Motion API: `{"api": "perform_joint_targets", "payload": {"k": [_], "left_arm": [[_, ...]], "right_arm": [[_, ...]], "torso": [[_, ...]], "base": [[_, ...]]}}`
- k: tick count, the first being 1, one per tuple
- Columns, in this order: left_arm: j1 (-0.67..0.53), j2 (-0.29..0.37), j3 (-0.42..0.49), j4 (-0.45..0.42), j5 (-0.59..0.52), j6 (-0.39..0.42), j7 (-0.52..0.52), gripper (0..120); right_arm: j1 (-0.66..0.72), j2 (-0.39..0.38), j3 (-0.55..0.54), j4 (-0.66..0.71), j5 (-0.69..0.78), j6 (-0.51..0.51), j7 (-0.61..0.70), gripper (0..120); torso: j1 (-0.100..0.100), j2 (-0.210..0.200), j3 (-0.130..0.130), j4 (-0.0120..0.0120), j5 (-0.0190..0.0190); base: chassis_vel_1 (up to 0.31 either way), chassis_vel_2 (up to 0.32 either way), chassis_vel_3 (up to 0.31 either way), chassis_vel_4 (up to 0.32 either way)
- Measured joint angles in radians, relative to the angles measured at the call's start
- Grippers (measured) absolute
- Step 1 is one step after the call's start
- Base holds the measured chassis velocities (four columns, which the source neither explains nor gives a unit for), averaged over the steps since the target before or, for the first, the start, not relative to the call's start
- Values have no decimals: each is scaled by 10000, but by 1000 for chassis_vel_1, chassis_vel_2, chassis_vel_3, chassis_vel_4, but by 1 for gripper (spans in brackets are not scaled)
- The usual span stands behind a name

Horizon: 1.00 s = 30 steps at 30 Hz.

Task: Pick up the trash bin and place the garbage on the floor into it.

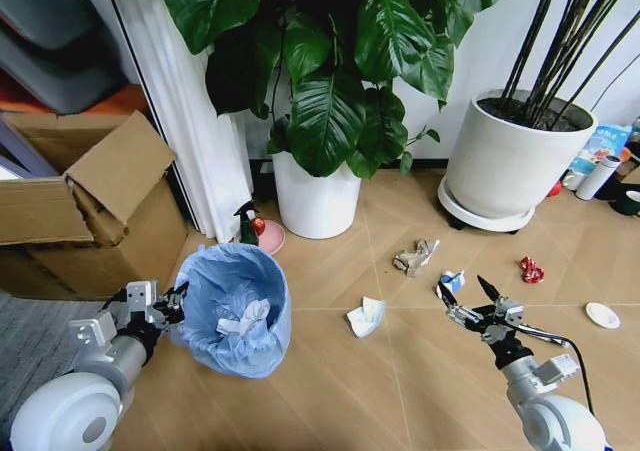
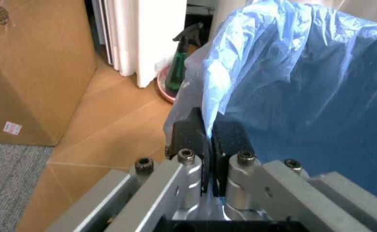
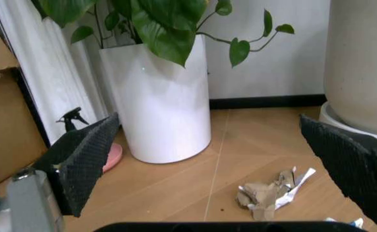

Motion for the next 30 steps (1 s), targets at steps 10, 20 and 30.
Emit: {"api": "perform_joint_targets", "payload": {"k": [10,20,30], "left_arm": [[35,-28,30,-32,46,0,0,0],[24,-37,58,-37,54,0,0,0],[-23,-40,111,-4,59,0,2,0]], "right_arm": [[-84,-1,55,55,30,0,-38,100],[-89,5,63,79,95,1,-52,100],[-17,-23,22,0,139,1,-52,100]], "torso": [[0,0,0,0,0],[0,0,0,0,1],[0,0,0,0,0]], "base": [[-63,11,65,-10],[-84,0,83,-3],[-78,10,82,-18]]}}
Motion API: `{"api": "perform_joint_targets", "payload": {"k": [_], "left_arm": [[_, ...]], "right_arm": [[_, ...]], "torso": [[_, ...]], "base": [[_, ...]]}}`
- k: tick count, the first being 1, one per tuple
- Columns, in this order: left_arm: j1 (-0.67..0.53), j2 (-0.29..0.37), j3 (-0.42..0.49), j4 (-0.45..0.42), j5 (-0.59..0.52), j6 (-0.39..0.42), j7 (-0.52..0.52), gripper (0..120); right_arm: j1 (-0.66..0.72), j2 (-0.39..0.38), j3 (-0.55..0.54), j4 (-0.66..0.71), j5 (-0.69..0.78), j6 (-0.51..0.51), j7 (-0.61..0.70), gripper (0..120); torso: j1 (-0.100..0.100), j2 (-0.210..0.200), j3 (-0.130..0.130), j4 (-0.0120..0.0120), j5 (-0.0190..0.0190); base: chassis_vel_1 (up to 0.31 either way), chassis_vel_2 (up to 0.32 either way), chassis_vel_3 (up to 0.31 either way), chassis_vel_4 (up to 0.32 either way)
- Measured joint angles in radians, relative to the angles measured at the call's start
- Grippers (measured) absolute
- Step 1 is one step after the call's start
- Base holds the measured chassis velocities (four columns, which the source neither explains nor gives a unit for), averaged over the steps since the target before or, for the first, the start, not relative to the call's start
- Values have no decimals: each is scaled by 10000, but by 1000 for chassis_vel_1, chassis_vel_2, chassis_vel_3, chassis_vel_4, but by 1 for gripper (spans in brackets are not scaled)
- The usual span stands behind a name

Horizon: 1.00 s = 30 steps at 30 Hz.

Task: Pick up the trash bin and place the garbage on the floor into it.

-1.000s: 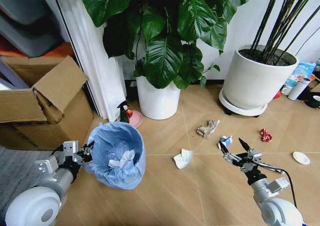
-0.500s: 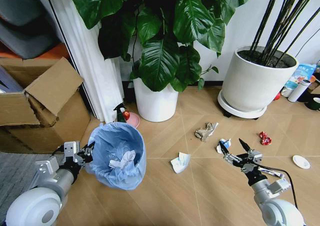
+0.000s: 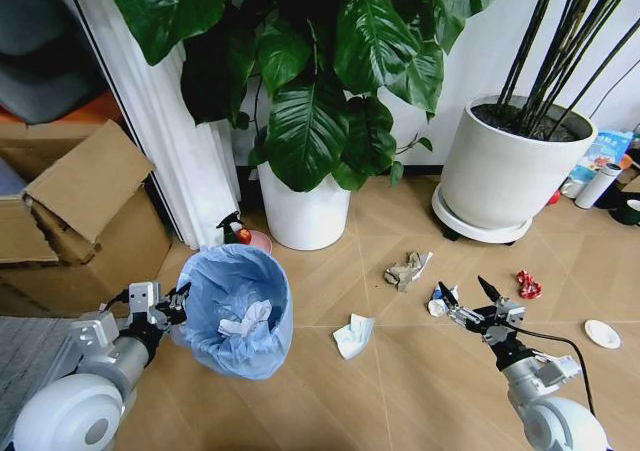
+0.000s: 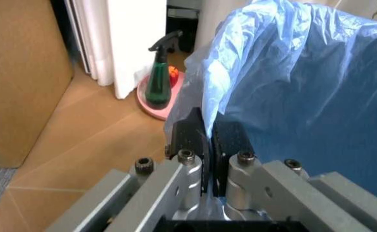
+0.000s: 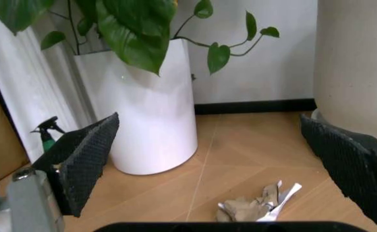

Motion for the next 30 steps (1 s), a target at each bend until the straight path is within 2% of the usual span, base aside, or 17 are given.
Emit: {"api": "perform_joint_targets", "payload": {"k": [10,14,17,24,27,29,30], "left_arm": [[7,-52,88,0,-1,6,0,0],[35,-56,96,-32,-15,19,-1,0],[48,-34,67,-36,-57,26,-7,0],[74,44,83,-24,-73,35,-15,0],[55,189,102,9,-140,52,-25,0],[53,196,104,13,-143,52,-26,0],[49,219,124,34,-155,57,-28,0]], "right_arm": [[257,-7,-273,-452,83,29,-93,100],[593,39,-632,-1090,69,140,-264,100],[1029,95,-1191,-2089,-93,290,-534,100],[1558,224,-2151,-3228,-309,609,-862,100],[2004,271,-3081,-3874,-336,489,-908,100],[2033,281,-3147,-3909,-326,471,-908,100],[2214,368,-3569,-4113,-228,331,-887,100]], "torso": [[0,0,0,0,-1],[0,0,0,1,1],[1,0,0,-2,2],[1,0,1,2,1],[0,0,0,1,-5],[0,0,0,1,-5],[0,0,0,0,1]], "base": [[-105,-1,110,-1],[-114,-22,125,-5],[-118,-9,117,6],[-47,0,49,-1],[0,0,0,0],[0,0,0,0],[0,0,0,0]]}}
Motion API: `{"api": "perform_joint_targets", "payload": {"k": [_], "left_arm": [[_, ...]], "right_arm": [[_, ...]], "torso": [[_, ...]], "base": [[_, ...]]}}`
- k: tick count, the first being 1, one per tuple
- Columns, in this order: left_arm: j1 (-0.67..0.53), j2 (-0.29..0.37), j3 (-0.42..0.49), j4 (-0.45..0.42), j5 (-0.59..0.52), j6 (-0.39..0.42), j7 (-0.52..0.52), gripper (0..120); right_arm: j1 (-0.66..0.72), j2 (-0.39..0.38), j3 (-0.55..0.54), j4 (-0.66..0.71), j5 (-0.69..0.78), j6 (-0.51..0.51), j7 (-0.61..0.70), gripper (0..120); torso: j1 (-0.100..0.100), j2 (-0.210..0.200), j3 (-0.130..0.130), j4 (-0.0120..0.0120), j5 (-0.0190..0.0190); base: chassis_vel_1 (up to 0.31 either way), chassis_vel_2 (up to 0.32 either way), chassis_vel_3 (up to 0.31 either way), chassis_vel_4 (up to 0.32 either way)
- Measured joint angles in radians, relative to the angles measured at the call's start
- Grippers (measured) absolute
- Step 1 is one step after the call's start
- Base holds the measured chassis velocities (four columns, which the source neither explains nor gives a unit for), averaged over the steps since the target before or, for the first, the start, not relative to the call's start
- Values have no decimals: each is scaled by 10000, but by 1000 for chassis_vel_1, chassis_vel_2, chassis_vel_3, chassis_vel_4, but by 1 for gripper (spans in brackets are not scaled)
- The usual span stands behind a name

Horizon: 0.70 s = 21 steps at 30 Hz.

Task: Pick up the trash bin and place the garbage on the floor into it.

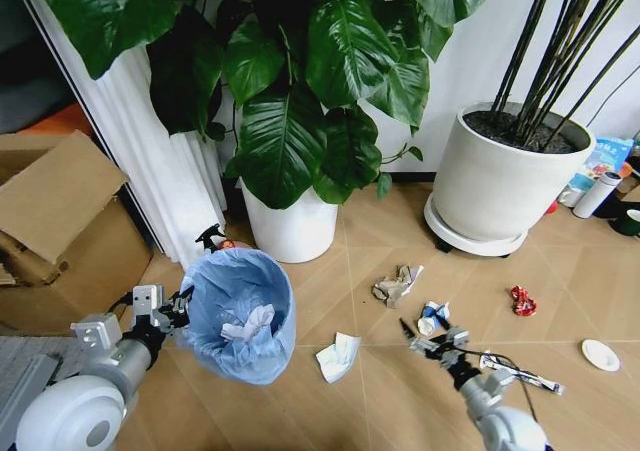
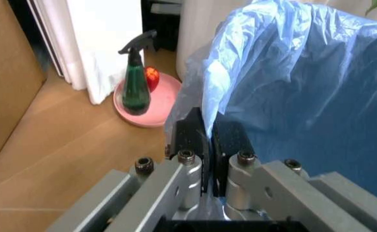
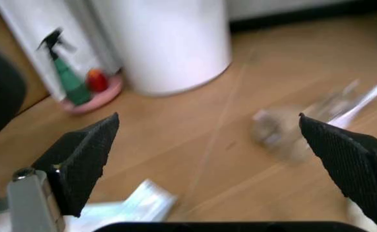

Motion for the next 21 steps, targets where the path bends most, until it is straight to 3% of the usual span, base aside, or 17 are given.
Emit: {"api": "perform_joint_targets", "payload": {"k": [6,21], "left_arm": [[-14,74,81,99,-2,15,-15,0],[-65,123,-22,185,-120,22,-39,0]], "right_arm": [[912,563,-1600,-823,115,-650,786,100],[1900,1195,-2867,-1796,-378,-1572,3001,100]], "torso": [[0,0,0,2,-2],[0,0,0,1,-2]], "base": [[0,0,0,0],[0,0,0,0]]}}
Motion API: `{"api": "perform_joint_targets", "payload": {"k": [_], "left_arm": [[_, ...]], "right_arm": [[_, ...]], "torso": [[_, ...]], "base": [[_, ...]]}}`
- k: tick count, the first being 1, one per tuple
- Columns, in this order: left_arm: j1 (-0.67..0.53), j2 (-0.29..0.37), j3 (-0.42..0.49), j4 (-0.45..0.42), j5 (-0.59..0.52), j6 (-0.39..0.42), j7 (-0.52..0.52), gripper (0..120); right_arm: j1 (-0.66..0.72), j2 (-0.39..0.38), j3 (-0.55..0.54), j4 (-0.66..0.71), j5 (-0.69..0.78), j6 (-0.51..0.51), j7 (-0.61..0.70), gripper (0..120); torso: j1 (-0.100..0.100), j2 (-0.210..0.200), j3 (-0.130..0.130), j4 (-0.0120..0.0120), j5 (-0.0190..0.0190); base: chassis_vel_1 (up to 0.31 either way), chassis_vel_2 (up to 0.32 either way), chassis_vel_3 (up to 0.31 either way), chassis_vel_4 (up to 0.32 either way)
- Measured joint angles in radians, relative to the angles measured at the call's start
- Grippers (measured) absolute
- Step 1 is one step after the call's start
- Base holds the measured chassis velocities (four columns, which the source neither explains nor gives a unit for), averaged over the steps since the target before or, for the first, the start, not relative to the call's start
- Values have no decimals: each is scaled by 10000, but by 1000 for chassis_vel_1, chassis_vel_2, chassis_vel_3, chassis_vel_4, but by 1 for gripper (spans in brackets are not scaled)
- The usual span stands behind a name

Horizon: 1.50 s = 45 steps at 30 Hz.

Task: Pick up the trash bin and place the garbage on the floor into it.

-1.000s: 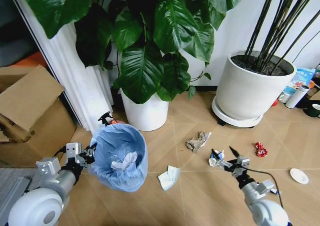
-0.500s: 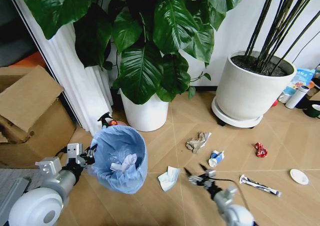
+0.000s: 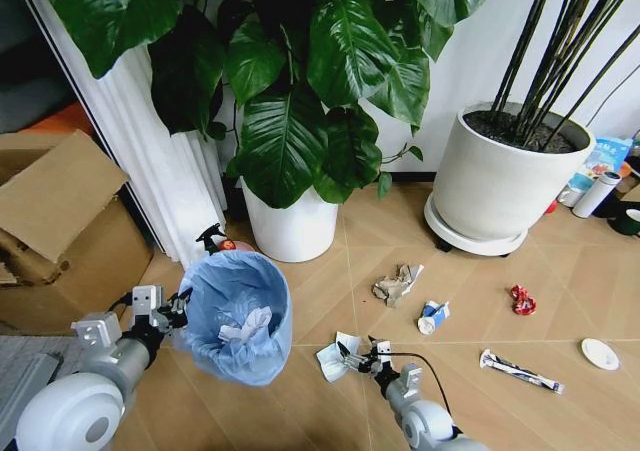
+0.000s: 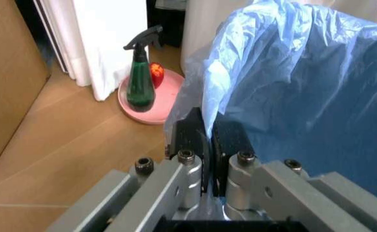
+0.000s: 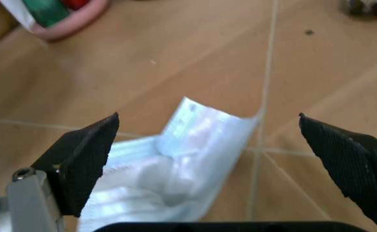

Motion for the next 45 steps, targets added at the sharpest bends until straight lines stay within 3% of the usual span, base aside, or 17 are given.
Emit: {"api": "perform_joint_targets", "payload": {"k": [14,18,21,23,31,37,41,45], "left_arm": [[-80,73,-57,30,-93,12,-26,0],[-72,93,-118,-11,-145,20,-36,0],[-58,89,-140,-15,-152,22,-40,0],[-58,89,-142,-15,-153,22,-40,0],[-157,135,-146,44,-230,24,-53,0],[-165,132,-132,74,-237,26,-56,0],[-162,133,-138,88,-244,27,-55,0],[-161,134,-144,94,-248,27,-56,0]], "right_arm": [[264,103,-314,-428,85,-207,226,100],[534,230,-498,-696,235,-292,235,94],[656,254,-577,-813,285,-342,280,80],[665,248,-580,-813,300,-356,284,79],[606,95,-627,-784,391,-557,353,43],[642,75,-716,-849,491,-606,386,26],[743,108,-787,-974,570,-614,385,6],[777,120,-813,-1034,614,-615,378,0]], "torso": [[0,0,0,0,0],[0,0,0,0,2],[0,0,0,1,1],[0,0,0,0,1],[0,0,0,0,1],[0,0,0,0,1],[0,0,-1,0,1],[-1,0,0,0,1]], "base": [[0,0,0,0],[0,0,0,0],[0,0,0,0],[0,0,0,0],[0,0,0,0],[0,0,0,0],[0,0,0,0],[0,0,0,0]]}}
